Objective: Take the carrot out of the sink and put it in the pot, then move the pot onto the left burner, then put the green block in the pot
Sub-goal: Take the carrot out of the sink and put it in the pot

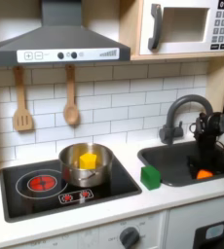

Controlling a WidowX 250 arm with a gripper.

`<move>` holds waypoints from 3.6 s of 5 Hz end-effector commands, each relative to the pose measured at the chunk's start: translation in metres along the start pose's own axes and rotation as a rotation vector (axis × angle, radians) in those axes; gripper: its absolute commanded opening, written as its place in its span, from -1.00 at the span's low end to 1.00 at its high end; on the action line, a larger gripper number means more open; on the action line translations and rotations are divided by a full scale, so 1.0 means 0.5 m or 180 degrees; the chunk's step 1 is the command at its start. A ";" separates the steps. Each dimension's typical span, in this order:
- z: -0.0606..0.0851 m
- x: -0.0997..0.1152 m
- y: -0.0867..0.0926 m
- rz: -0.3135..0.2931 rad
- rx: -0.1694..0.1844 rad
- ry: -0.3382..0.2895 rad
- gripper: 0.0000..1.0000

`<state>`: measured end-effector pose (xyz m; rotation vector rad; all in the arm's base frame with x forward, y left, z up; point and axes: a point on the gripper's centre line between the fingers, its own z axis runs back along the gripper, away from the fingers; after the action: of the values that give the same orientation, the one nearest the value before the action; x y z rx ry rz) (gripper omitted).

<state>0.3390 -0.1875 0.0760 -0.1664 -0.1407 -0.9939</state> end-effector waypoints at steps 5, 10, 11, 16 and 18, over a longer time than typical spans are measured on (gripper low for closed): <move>0.057 -0.011 0.021 0.0175 0.0132 -0.0256 -1.00; 0.230 -0.048 0.040 0.0859 0.0341 -0.0712 -1.00; 0.214 -0.063 0.042 0.1366 0.0359 -0.0762 -1.00; 0.170 -0.110 0.059 0.2415 0.0940 -0.1111 -1.00; 0.194 -0.103 0.024 0.2208 0.0984 -0.1509 -1.00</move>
<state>0.3138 -0.1176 0.1588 -0.1431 -0.6285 -0.2141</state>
